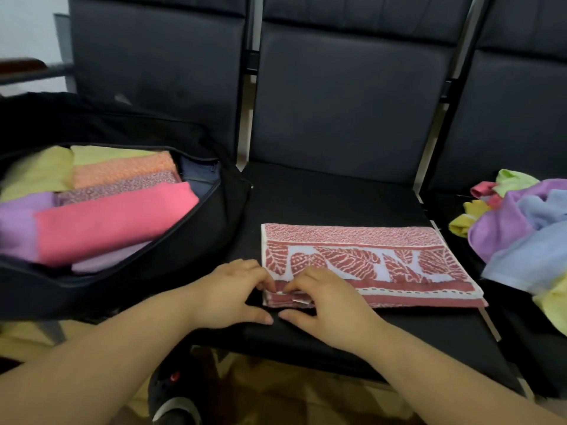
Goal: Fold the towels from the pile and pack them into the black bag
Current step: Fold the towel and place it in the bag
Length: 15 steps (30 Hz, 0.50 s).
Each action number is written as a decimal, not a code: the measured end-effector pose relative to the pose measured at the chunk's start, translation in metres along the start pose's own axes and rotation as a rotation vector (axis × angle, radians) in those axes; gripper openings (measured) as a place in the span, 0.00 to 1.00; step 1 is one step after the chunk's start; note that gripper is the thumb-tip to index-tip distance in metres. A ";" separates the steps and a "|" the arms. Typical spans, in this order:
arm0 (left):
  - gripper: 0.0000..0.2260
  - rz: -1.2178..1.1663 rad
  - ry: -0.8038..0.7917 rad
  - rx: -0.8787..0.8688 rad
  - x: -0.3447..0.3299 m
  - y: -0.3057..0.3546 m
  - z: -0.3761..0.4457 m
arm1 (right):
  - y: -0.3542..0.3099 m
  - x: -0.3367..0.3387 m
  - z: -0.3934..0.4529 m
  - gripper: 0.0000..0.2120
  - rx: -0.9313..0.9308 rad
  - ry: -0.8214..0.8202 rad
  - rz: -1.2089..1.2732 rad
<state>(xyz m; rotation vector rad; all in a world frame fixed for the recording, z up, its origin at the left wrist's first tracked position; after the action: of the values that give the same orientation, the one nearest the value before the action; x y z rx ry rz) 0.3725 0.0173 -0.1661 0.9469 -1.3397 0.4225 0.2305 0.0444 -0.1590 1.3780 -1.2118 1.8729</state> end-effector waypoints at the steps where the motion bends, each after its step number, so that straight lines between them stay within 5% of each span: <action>1: 0.19 0.007 0.040 0.003 -0.001 0.000 -0.001 | 0.000 0.001 0.001 0.21 -0.014 0.005 0.003; 6: 0.17 0.194 0.182 0.020 0.005 0.007 -0.006 | -0.005 0.003 0.000 0.24 -0.056 -0.027 0.009; 10: 0.30 0.189 0.060 0.013 0.001 0.008 -0.008 | -0.009 0.002 -0.001 0.24 -0.045 -0.034 -0.002; 13: 0.23 0.122 0.021 0.020 0.001 0.002 -0.006 | -0.008 0.004 -0.002 0.23 -0.047 -0.025 0.024; 15: 0.30 0.140 0.022 0.013 0.000 0.003 -0.005 | -0.008 0.004 -0.003 0.23 -0.048 -0.034 0.034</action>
<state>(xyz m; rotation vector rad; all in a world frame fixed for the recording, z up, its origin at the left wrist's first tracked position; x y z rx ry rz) 0.3740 0.0228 -0.1649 0.8601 -1.3895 0.5473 0.2342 0.0499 -0.1524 1.3763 -1.2961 1.8378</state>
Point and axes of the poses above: each hand's wrist, its own z-axis towards the middle knuckle, its own x-axis out of the back of the hand, y = z × x, the point moved 6 cm from there along z, towards the middle knuckle, and after that the axes turned 1 degree about -x, right-handed, at the moved point
